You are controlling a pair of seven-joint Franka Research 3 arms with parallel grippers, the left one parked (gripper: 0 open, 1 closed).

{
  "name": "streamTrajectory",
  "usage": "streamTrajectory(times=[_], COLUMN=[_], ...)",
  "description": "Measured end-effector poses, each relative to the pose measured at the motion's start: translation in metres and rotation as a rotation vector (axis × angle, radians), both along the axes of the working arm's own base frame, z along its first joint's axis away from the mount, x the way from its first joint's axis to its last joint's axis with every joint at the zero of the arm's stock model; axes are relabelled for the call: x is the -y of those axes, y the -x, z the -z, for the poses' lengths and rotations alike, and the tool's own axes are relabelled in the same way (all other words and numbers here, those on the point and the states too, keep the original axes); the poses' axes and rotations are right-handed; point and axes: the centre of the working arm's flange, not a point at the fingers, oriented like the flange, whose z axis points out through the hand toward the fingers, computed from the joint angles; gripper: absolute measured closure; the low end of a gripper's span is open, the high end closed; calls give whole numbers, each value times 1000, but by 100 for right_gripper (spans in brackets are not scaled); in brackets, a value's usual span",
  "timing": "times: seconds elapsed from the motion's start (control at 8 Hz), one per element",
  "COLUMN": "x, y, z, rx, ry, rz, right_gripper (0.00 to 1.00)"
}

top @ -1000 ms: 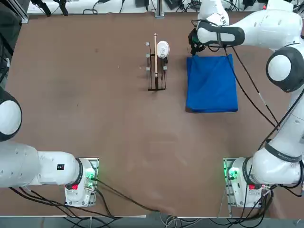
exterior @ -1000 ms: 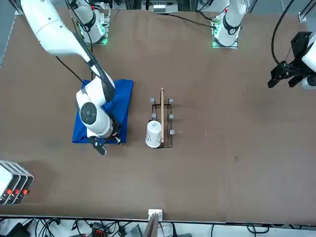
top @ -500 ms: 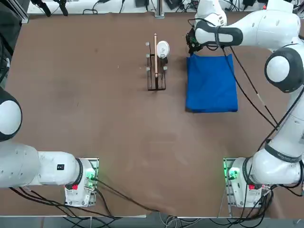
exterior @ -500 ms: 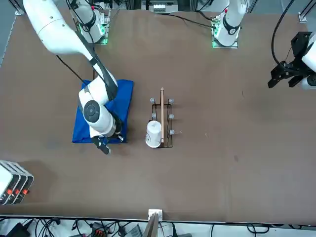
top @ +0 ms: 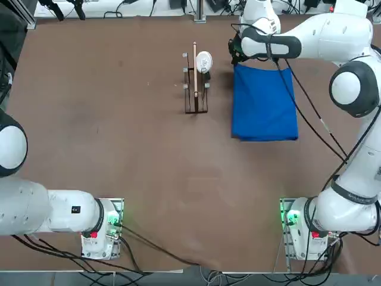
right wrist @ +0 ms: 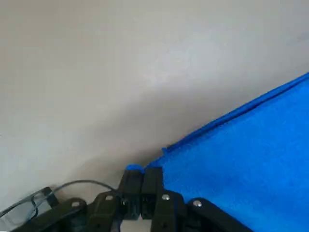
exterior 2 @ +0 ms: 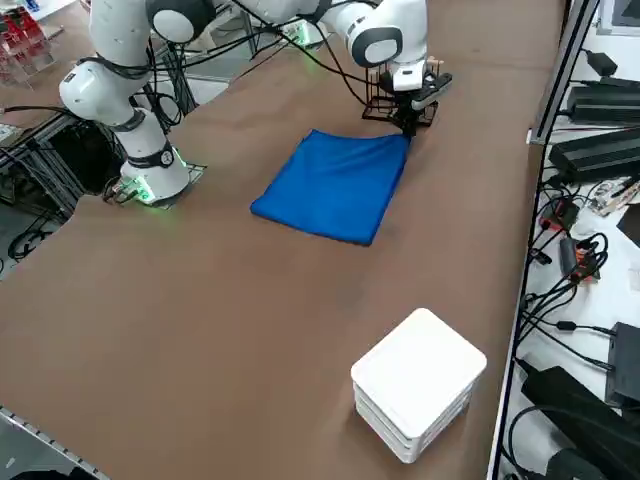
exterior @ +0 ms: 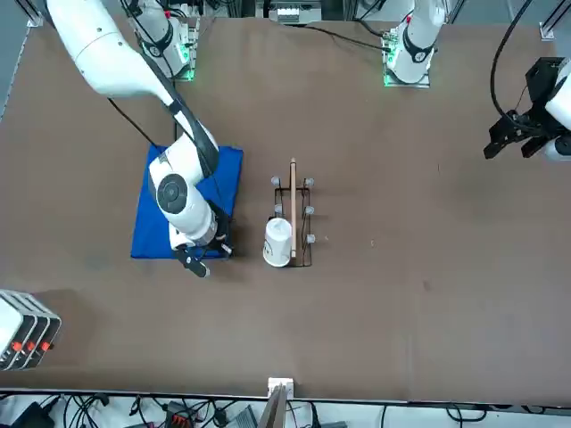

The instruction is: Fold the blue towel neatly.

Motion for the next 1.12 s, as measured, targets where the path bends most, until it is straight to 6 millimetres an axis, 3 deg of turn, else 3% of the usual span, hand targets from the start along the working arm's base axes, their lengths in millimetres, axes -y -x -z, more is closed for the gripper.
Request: streamTrajectory(times=[1.12], x=[-14], y=[-4], z=[2], rx=[66], ry=[-47], rz=[-53], right_gripper=[97])
